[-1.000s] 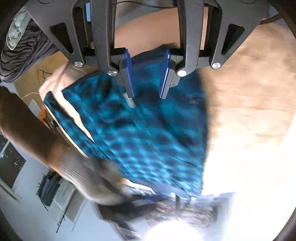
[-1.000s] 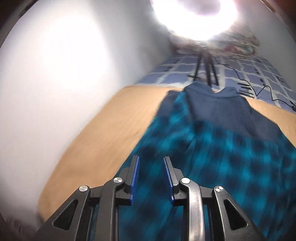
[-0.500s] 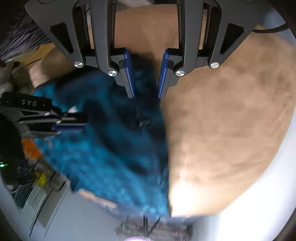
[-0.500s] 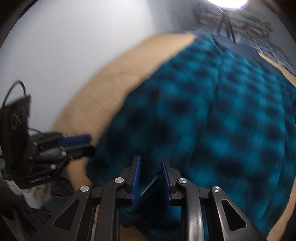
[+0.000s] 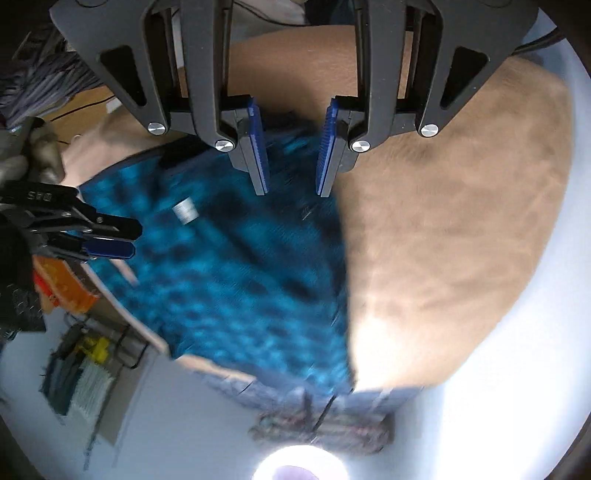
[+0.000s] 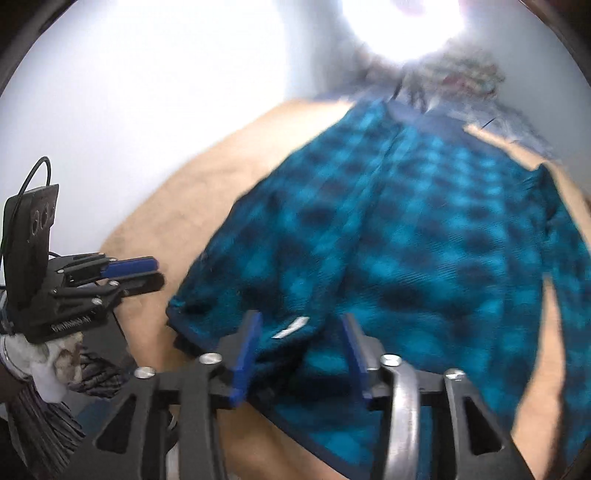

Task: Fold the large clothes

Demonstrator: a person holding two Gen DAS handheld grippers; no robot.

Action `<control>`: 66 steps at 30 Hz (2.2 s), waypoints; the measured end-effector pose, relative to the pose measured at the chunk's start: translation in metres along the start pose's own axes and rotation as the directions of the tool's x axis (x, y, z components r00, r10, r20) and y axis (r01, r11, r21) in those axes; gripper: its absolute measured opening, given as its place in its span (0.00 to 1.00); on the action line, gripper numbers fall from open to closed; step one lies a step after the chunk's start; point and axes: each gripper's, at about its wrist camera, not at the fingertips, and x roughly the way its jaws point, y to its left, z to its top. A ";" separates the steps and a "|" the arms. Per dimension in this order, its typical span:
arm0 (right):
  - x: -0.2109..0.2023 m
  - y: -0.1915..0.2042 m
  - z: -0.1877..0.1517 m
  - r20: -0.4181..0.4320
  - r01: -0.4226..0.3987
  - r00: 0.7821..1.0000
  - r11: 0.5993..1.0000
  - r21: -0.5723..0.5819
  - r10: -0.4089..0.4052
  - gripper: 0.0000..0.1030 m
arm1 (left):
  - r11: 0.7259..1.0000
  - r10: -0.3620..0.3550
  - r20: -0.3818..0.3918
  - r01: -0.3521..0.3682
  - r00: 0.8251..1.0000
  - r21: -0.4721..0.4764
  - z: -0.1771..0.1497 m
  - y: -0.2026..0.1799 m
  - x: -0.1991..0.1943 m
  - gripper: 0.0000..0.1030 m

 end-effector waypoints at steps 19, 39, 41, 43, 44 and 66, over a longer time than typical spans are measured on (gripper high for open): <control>-0.158 -0.205 -0.084 0.044 0.296 0.936 0.849 0.438 -0.349 0.72 | 0.977 -0.209 0.023 0.207 0.978 0.055 0.084 -0.070 0.009 0.57; -0.163 -0.329 -0.222 -0.012 0.153 0.964 0.518 0.842 -0.267 0.65 | 0.957 -0.235 -0.041 0.239 0.971 0.163 0.069 -0.117 0.027 0.57; -0.162 -0.326 -0.221 -0.011 0.156 0.964 0.531 0.833 -0.266 0.60 | 0.958 -0.233 -0.042 0.237 0.972 0.163 0.069 -0.116 0.028 0.57; -0.160 -0.323 -0.221 -0.013 0.152 0.968 0.545 0.825 -0.251 0.48 | 0.958 -0.233 -0.042 0.236 0.972 0.164 0.069 -0.116 0.028 0.57; -0.158 -0.321 -0.221 -0.017 0.152 0.970 0.549 0.822 -0.243 0.37 | 0.958 -0.232 -0.041 0.236 0.972 0.165 0.069 -0.116 0.028 0.57; -0.165 -0.145 -0.064 0.224 -0.048 0.972 0.883 0.467 -0.066 0.04 | 0.970 -0.244 -0.006 0.244 0.970 -0.004 0.069 -0.081 0.006 0.57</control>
